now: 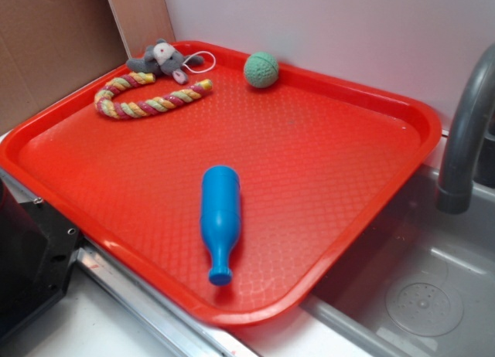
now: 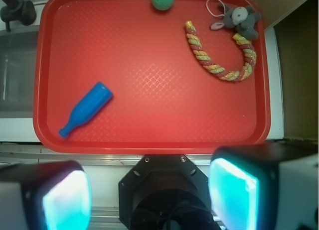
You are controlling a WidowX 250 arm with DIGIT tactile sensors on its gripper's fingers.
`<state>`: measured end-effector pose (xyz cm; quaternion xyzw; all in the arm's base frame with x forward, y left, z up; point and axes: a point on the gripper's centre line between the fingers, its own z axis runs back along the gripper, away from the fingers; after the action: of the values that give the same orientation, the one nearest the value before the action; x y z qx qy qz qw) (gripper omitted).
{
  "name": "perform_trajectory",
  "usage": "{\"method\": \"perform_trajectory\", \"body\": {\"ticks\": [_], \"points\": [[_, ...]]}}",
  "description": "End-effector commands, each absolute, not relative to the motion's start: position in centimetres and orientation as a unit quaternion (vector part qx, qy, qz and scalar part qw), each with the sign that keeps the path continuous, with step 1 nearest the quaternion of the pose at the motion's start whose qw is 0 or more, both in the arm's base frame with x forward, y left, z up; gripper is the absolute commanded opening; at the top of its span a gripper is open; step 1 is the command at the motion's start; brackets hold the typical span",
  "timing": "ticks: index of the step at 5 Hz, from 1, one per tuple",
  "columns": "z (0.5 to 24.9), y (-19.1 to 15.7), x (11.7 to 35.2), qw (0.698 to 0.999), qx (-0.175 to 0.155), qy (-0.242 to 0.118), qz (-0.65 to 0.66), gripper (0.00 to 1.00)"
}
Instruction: Grab the blue bottle.
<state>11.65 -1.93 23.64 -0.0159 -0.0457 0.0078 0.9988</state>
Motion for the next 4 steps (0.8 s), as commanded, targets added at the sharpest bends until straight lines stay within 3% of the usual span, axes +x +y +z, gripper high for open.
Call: {"method": "perform_trajectory", "body": {"ticks": [1,2,3,4], "points": [[23.6,-1.9,11.6,0.999,-0.016,-0.046,0.008,1.0],[22.7,-3.2,11.6,0.99,-0.022,-0.032,0.133,1.0],[21.6,-4.1,12.2,0.966,-0.037,-0.001,0.255,1.0],[19.9,-5.2,13.2,0.936,-0.061,0.006,0.346,1.0]]}}
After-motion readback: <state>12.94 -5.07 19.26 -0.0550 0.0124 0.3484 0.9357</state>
